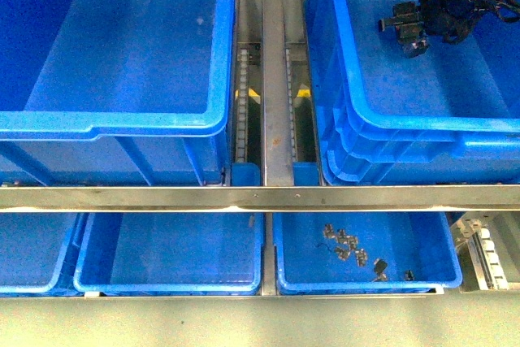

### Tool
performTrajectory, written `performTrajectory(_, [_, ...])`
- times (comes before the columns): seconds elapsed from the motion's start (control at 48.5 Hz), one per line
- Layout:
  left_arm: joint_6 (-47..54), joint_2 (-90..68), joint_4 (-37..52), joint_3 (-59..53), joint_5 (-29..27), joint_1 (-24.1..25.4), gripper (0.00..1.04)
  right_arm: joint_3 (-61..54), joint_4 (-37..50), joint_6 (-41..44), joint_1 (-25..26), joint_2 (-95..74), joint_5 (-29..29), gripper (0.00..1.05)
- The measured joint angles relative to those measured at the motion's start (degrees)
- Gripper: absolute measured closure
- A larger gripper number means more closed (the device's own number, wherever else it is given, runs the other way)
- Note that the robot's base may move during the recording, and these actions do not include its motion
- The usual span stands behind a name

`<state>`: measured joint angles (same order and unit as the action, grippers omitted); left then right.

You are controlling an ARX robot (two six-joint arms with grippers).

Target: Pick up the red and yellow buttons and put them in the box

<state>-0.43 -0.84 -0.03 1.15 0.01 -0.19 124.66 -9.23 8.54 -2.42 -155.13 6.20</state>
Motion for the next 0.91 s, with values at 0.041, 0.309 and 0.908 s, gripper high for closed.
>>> performTrajectory(0.041, [0.0, 0.0, 0.0, 0.0, 0.0, 0.0, 0.08, 0.0, 0.1, 0.0, 0.1, 0.0, 0.3, 0.48])
performTrajectory(0.309, [0.0, 0.0, 0.0, 0.0, 0.0, 0.0, 0.08, -20.2, 15.2, -1.6, 0.2, 12.9, -5.9, 0.05])
performTrajectory(0.908, [0.0, 0.0, 0.0, 0.0, 0.0, 0.0, 0.08, -98.3, 31.3, -38.0, -8.0, 78.9, 0.8, 0.09])
